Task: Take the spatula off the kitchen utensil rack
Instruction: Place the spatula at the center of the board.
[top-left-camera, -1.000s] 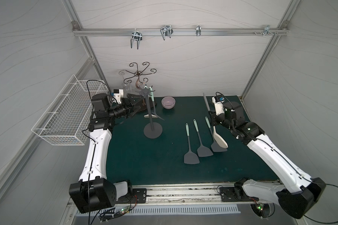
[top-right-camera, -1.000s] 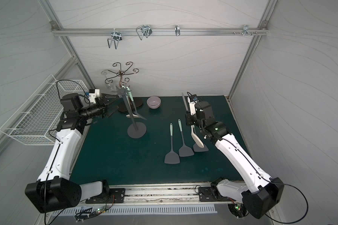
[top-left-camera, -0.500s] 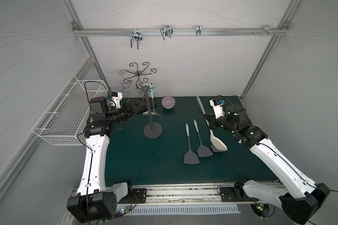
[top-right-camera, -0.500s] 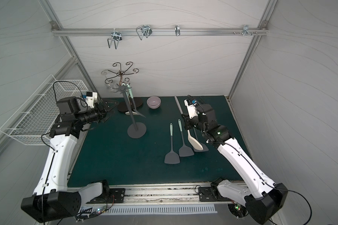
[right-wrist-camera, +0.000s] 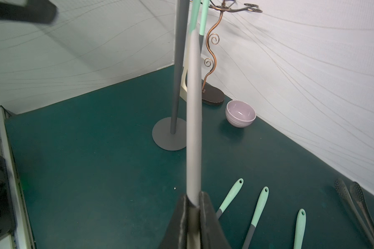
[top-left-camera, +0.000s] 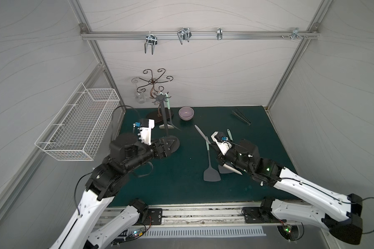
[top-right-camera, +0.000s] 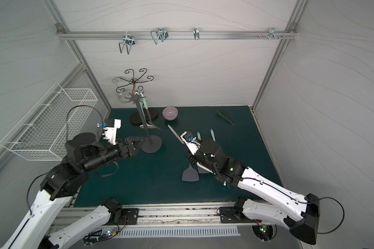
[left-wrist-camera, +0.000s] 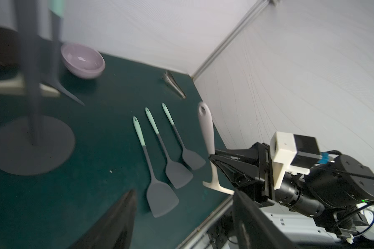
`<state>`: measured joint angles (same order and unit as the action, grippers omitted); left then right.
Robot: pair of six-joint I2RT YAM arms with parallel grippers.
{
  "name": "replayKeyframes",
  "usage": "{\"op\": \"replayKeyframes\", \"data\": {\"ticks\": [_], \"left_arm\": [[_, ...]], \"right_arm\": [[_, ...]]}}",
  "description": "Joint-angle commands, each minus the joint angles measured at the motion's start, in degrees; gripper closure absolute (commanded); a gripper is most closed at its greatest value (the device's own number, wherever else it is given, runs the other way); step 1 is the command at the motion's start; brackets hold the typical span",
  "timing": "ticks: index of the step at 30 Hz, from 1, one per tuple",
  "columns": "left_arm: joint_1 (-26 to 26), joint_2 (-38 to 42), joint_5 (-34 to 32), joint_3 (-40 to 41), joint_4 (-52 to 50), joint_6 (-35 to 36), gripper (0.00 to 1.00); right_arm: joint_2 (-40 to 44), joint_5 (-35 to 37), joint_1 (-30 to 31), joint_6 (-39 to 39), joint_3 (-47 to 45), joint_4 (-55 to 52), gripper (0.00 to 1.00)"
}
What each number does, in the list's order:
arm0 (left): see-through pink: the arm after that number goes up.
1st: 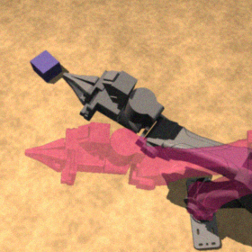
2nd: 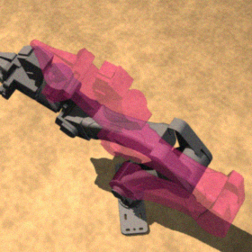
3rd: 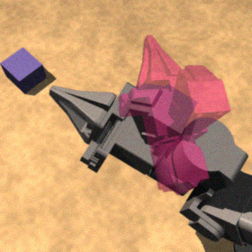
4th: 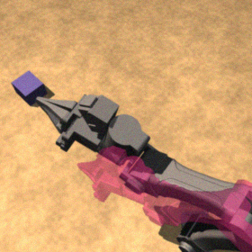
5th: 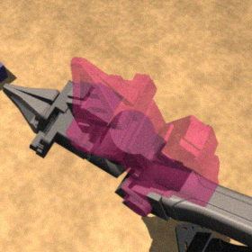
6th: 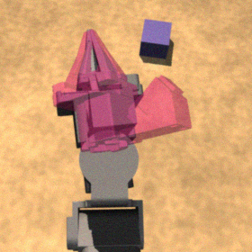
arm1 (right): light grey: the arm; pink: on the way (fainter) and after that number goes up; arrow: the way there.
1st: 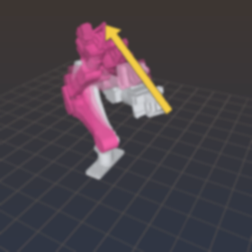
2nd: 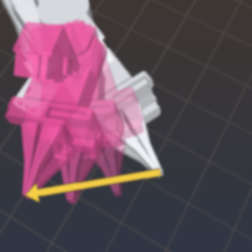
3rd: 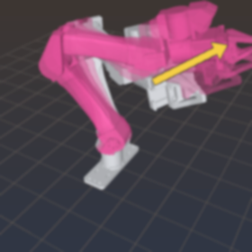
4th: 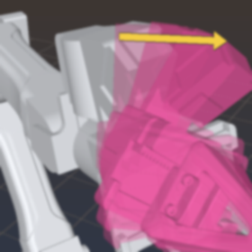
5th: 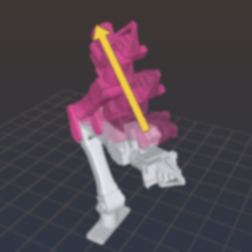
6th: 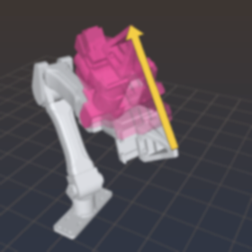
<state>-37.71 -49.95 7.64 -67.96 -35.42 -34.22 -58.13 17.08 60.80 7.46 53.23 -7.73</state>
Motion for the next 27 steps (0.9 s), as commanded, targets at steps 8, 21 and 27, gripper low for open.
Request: {"op": "replayKeyframes", "data": {"ticks": [8,21,27], "left_arm": [[-7.0,-13.0,-12.8,-3.8,14.8,-8.1,0.36],[0.1,-14.3,-4.4,-2.8,16.2,0.2,1.00],[11.5,-10.8,21.8,-0.6,19.0,14.6,1.00]], "right_arm": [[-1.9,3.2,4.2,5.1,3.4,0.5,1.00],[-4.0,-13.9,-3.0,-3.8,10.5,-12.0,0.44],[-8.5,-62.5,-26.1,-16.9,20.8,-25.0,0.33]]}}
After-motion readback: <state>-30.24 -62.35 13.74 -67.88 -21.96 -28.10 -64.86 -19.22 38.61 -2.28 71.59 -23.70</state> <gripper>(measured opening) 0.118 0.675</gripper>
